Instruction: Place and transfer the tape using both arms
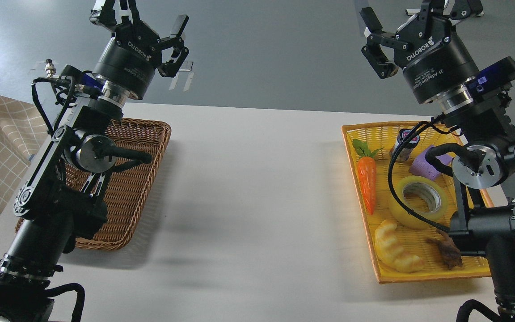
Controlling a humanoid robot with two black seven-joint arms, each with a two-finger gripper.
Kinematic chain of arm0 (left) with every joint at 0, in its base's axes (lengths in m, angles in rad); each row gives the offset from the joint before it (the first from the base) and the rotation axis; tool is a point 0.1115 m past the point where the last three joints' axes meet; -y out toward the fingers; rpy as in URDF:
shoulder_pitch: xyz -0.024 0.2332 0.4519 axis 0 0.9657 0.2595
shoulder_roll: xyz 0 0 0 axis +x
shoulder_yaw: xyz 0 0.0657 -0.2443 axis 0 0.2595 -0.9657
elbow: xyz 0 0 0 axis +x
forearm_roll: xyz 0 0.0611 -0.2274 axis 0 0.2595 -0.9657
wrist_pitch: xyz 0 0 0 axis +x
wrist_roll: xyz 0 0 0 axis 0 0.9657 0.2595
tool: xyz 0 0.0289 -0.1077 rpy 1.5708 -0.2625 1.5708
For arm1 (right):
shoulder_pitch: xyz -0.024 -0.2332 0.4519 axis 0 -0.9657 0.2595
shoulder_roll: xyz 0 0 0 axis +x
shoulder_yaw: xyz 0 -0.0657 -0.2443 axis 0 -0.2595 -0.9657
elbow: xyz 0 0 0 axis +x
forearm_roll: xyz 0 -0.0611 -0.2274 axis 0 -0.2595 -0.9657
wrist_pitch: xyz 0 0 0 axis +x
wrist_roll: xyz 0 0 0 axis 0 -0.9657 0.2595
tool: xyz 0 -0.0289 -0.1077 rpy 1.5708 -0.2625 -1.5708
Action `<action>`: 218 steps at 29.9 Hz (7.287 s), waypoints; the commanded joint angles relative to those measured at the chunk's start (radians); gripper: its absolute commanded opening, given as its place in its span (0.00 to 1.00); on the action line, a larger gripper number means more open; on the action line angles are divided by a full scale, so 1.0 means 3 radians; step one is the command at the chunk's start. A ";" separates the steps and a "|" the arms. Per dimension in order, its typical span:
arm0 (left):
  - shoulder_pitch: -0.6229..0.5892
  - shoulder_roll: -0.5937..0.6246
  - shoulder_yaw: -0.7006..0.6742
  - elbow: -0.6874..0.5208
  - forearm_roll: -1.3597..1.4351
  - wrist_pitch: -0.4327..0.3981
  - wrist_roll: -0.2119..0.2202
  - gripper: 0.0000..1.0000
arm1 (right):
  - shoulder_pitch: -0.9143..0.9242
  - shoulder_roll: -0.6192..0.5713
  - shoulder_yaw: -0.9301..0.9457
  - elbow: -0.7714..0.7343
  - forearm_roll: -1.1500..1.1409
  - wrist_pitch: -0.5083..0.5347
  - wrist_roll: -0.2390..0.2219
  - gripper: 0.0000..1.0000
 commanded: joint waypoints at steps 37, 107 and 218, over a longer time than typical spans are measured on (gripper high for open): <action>0.0025 0.0053 -0.0010 0.0005 -0.0010 -0.0008 0.0004 0.98 | 0.0046 -0.0273 0.0066 0.0012 -0.0009 -0.0102 0.0020 1.00; 0.0301 0.0150 -0.0327 -0.0128 0.0000 -0.0463 -0.0011 0.98 | -0.1166 -0.2109 -0.0327 -0.0095 -0.3911 0.0611 0.0199 0.96; 0.0408 0.0252 -0.0409 -0.0026 0.0005 -0.0453 -0.0006 0.98 | -0.0103 -0.2170 -0.0875 -0.0719 -0.4464 0.0611 0.1345 0.21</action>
